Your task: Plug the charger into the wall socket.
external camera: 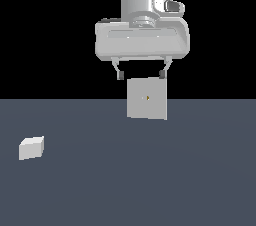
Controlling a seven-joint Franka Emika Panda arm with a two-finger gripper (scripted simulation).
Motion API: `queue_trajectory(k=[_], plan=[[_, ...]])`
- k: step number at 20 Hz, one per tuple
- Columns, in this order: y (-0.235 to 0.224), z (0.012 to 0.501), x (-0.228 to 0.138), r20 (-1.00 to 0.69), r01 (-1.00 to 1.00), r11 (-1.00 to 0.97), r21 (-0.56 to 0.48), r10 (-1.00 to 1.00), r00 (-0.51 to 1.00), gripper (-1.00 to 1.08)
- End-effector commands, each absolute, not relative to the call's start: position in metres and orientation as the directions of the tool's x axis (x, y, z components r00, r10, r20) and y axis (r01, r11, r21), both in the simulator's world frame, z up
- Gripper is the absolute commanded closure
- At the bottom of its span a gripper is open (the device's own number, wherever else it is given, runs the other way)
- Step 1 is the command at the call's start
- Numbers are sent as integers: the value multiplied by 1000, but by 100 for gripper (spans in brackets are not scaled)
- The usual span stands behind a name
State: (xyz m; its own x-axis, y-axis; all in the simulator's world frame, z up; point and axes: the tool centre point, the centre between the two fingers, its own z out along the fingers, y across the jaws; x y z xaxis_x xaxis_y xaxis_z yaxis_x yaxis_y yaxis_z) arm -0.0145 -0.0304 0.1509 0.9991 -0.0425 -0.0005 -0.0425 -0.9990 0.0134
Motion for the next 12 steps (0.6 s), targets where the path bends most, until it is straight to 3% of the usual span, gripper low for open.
queue_trajectory(k=[1, 12], plan=[[-20, 147, -16, 15, -18, -1000, 9, -17, 1000, -92], [50, 117, -28, 129, 157, -987, -13, 154, 980, -92]])
